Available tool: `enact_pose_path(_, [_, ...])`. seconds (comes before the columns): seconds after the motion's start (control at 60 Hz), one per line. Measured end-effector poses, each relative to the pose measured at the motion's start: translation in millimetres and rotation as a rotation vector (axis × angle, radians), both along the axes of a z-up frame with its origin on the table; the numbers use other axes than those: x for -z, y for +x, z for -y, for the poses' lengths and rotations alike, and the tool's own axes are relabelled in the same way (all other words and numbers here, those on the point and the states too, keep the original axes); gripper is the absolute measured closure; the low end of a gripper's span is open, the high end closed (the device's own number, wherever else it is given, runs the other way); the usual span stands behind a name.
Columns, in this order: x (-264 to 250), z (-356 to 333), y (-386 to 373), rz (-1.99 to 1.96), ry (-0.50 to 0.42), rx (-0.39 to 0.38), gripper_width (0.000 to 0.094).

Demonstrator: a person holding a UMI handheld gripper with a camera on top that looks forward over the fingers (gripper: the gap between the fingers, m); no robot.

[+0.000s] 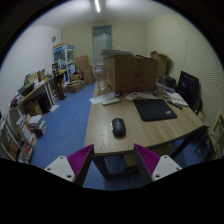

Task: Arrange mouse

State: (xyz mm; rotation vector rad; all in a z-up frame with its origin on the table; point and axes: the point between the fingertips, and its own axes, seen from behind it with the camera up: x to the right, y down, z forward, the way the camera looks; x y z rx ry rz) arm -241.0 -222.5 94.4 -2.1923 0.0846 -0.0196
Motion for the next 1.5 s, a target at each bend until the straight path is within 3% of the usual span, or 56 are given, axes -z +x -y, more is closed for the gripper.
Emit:
enact_pose_path(0.15, [32.1,-22.6,13.2,-0.018,-0.034,0.036,0.0125])
enact_pose_path(0.283, [73.7,-60.7,33.2,-0.067,-0.044,0.006,0.0127])
enact_pose_path(0.383, [94.8,-83.3,23.4,-0.068,-0.046,-0.059,0.0124])
enact_pose_path(0.483, [108.8,-110.0,26.8,-0.01,-0.016,-0.116,0.0138])
enact_pose_path(0.65, [104.6,-165.1,34.6,0.004,0.107,-0.115,0.0143])
enact_pose_path(0.733, [103.9,-189.5,34.2,0.009,0.175,-0.124,0.0221])
enact_pose_path(0.75, [103.3,-192.6,34.7,0.008,0.19,-0.121,0.0201])
enact_pose_path(0.767, [103.3,-195.0,36.2,0.009,0.201,-0.114,0.0238])
enact_pose_path(0.783, [102.8,-196.7,37.5,0.01,0.215,-0.106,0.0342])
enact_pose_path(0.817, [103.2,-198.3,38.6,0.015,0.234,-0.093,0.0417])
enact_pose_path(0.85, [103.4,-198.0,40.4,0.022,0.241,-0.072,0.0431])
enact_pose_path(1.017, [107.8,-197.3,38.9,0.012,0.102,-0.053,0.0565])
enact_pose_path(1.133, [103.2,-196.6,39.1,-0.013,-0.017,-0.052,0.0576])
enact_pose_path(1.233, [59.8,-202.0,56.6,-0.035,-0.038,0.015,0.0573])
enact_pose_path(1.383, [-86.7,-252.4,130.4,0.002,0.194,0.111,0.0576])
enact_pose_path(1.5, [-125.4,-289.3,198.0,0.108,0.28,0.119,0.0576])
